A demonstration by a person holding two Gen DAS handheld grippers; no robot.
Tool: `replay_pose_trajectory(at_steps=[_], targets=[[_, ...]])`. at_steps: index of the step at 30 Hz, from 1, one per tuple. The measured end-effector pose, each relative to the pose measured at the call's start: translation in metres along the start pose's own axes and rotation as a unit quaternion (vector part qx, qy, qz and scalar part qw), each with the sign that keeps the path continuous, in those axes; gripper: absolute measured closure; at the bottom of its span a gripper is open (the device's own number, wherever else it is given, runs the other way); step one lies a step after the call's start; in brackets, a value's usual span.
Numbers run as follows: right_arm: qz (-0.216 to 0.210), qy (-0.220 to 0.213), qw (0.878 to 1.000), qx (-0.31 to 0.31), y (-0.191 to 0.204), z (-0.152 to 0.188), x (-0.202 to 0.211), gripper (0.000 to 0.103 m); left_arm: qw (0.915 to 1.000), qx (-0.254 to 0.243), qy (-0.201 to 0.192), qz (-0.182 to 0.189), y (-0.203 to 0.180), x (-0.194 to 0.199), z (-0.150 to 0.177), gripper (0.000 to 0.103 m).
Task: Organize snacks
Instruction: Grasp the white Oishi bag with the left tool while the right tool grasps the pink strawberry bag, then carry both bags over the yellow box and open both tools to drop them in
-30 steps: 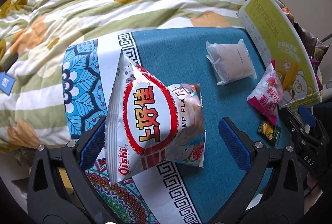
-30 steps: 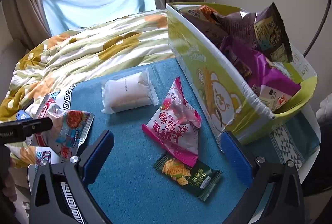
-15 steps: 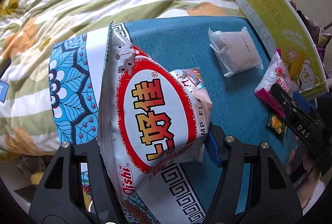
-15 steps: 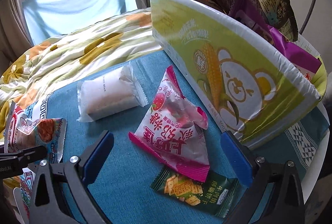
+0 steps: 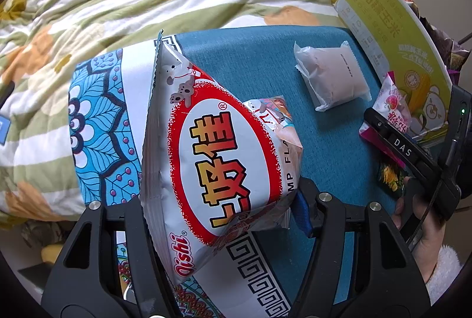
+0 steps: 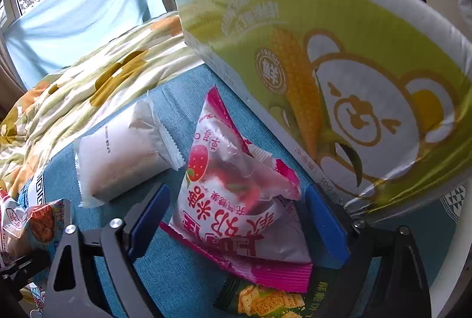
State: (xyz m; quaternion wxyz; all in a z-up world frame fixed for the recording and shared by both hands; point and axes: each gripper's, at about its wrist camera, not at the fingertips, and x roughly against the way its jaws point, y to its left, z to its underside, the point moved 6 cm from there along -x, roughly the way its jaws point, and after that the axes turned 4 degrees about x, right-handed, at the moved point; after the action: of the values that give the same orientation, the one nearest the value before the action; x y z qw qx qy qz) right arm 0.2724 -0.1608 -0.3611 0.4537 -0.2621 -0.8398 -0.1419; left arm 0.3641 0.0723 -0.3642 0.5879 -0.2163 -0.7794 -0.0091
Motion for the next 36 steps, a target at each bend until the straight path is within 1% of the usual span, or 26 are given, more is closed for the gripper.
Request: replay_pose_trajectory(at_steps=[2, 3, 7, 9, 15, 18, 23, 27, 32, 36], targets=[[-0.007, 0.010, 1.000, -0.005, -0.002, 0.002, -0.004, 0.023, 1.0000, 0.000, -0.001, 0.000, -0.001, 0.000, 0.000, 0.044], [-0.006, 0.007, 1.000, -0.002, -0.002, 0.001, -0.003, 0.027, 1.0000, 0.000, -0.002, 0.001, -0.001, 0.001, 0.000, 0.045], [-0.010, 0.009, 1.000, 0.013, 0.001, 0.004, -0.002, 0.032, 1.0000, 0.000, -0.006, 0.001, -0.002, 0.003, 0.000, 0.045], [-0.015, 0.009, 1.000, 0.017, 0.000, 0.004, 0.000, 0.038, 0.9999, -0.001, -0.011, 0.000, -0.003, 0.006, -0.001, 0.046], [-0.023, 0.016, 0.999, 0.041, 0.002, 0.004, 0.003, 0.044, 0.9997, -0.002, -0.026, 0.000, -0.009, 0.017, -0.002, 0.046], [-0.029, 0.018, 0.998, 0.047, 0.001, 0.006, 0.009, 0.045, 0.9994, -0.002, -0.034, 0.002, -0.012, 0.024, 0.000, 0.046], [-0.042, 0.000, 0.997, 0.060, 0.002, 0.001, 0.028, 0.046, 0.9988, -0.001, -0.049, 0.003, -0.019, 0.041, 0.002, 0.046], [-0.056, -0.015, 0.996, 0.072, 0.003, -0.004, 0.048, 0.046, 0.9980, 0.004, -0.063, 0.001, -0.029, 0.063, 0.002, 0.046], [-0.082, -0.027, 0.992, 0.092, 0.003, -0.009, 0.081, 0.046, 0.9957, 0.000, -0.092, 0.003, -0.050, 0.096, -0.002, 0.046], [-0.102, -0.043, 0.987, 0.113, -0.002, -0.017, 0.113, 0.046, 0.9938, -0.007, -0.111, 0.004, -0.078, 0.119, -0.006, 0.046]])
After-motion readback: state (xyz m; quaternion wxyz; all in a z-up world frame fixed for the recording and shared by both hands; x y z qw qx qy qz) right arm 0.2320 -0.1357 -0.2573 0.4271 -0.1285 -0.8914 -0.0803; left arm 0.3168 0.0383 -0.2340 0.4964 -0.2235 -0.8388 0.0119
